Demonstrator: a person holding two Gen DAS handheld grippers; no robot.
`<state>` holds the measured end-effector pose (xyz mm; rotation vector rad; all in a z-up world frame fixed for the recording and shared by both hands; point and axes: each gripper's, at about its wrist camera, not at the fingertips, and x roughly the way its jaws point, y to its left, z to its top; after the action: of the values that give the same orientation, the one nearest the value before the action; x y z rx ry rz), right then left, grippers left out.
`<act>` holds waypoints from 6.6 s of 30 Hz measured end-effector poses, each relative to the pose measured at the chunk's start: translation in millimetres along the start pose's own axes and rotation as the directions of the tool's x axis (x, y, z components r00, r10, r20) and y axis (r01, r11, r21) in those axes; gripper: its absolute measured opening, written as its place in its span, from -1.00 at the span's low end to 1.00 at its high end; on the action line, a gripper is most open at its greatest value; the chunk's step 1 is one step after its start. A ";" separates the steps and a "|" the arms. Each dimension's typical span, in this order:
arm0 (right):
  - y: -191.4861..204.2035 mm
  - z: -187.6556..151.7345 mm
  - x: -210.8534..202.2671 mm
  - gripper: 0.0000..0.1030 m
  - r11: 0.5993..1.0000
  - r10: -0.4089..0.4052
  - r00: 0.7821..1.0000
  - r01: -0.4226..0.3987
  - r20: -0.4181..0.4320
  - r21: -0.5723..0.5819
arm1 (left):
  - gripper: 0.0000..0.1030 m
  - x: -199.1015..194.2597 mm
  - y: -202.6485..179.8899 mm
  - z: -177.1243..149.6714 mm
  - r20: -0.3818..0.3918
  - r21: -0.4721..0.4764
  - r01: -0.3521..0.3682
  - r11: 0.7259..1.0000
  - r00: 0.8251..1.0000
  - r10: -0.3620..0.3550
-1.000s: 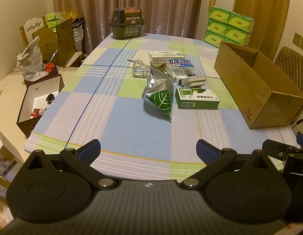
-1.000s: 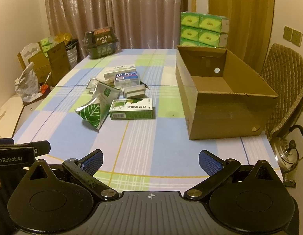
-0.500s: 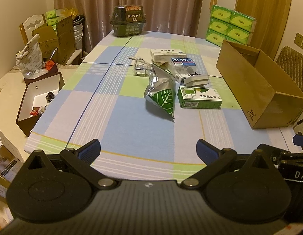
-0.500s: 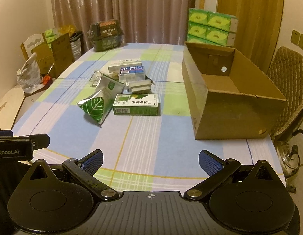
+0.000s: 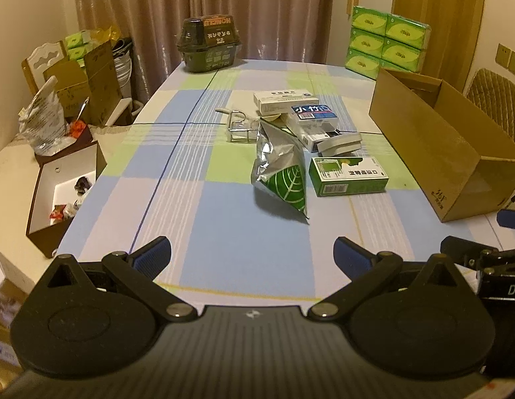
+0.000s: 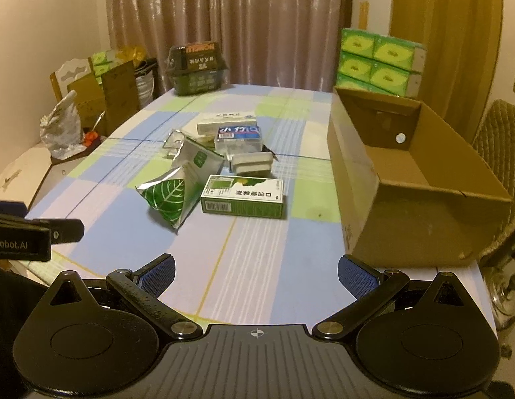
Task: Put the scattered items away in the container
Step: 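Move both tools toward the scattered items on the table, then grasp the white-and-green medicine box with the right tool while the left tool nears the foil bag, then grasp the silver foil bag with the left tool, then carry the foil bag in the left tool and medicine box in the right tool toward the cardboard box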
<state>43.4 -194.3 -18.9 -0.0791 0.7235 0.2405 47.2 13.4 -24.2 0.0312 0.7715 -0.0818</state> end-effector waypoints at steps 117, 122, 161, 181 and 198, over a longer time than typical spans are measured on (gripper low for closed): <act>-22.1 30.9 176.6 0.03 0.981 0.117 0.969 -0.147 -0.218 -0.124 | 0.14 201.1 -18.6 79.1 -0.443 0.245 0.360 0.900 0.868 -0.226; -24.4 32.3 168.8 0.02 0.985 0.111 0.973 -0.135 -0.202 -0.109 | 0.06 188.4 -16.8 76.7 -0.430 0.233 0.373 0.898 0.868 -0.249; -19.7 20.7 170.0 0.49 0.980 0.105 0.966 -0.141 -0.238 -0.138 | 0.33 174.2 -17.5 57.5 -0.464 0.255 0.374 0.892 0.856 -0.226; -17.4 21.3 156.3 0.02 0.979 0.096 0.972 -0.131 -0.217 -0.157 | 0.04 157.0 -32.5 57.6 -0.445 0.350 0.359 0.865 0.876 -0.183; -31.0 73.9 83.3 0.02 0.994 0.071 0.997 -0.072 -0.020 -0.086 | 0.04 108.7 -44.0 106.2 -0.374 0.368 0.381 0.848 0.896 -0.240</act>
<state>159.0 -197.0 -19.3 -0.1378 0.7333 0.3401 194.9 -43.3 -23.8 0.3511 1.0635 -0.5780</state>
